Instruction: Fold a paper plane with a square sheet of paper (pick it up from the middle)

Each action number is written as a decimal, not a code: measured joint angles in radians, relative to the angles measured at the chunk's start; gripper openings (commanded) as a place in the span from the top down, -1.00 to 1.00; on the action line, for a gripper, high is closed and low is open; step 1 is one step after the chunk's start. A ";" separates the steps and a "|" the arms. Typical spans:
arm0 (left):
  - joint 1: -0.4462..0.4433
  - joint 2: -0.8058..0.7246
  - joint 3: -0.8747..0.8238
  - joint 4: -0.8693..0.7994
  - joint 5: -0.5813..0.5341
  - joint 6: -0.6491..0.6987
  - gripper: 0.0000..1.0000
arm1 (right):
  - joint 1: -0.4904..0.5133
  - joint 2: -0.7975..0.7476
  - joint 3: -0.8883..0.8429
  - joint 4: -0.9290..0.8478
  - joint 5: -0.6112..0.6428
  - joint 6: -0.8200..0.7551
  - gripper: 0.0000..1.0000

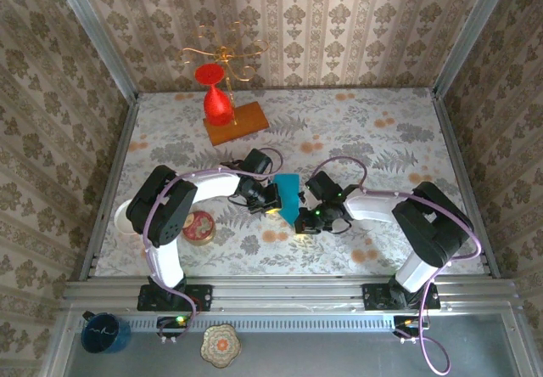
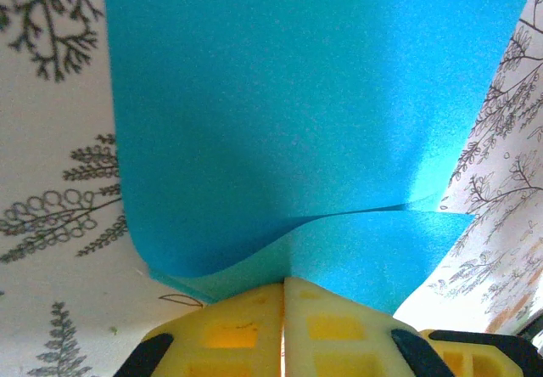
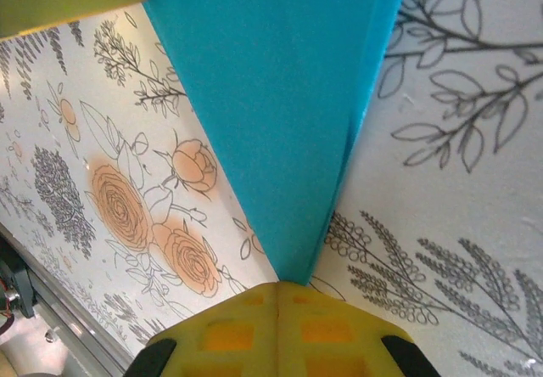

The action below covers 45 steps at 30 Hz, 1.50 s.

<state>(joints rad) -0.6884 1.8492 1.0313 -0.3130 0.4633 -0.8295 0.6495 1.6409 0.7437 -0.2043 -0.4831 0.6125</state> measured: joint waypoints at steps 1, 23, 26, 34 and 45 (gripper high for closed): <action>0.000 0.000 0.000 0.000 0.001 0.003 0.80 | 0.000 -0.005 -0.001 -0.008 0.000 0.000 0.88; -0.011 -0.002 0.018 -0.023 -0.016 0.030 0.79 | 0.000 0.049 0.059 0.046 0.066 0.050 0.93; -0.011 -0.010 0.017 -0.023 -0.019 0.039 0.77 | 0.001 0.049 0.059 0.045 0.072 0.050 0.93; -0.020 -0.112 -0.001 0.036 -0.030 0.068 0.77 | 0.001 0.056 0.065 0.039 0.075 0.059 0.93; -0.071 -0.103 -0.051 0.076 -0.015 0.075 0.77 | 0.001 0.064 0.072 0.040 0.071 0.077 0.94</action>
<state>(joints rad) -0.7593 1.7462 0.9806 -0.2367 0.4484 -0.7544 0.6506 1.7050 0.8154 -0.1646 -0.4122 0.6895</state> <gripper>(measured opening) 0.115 0.063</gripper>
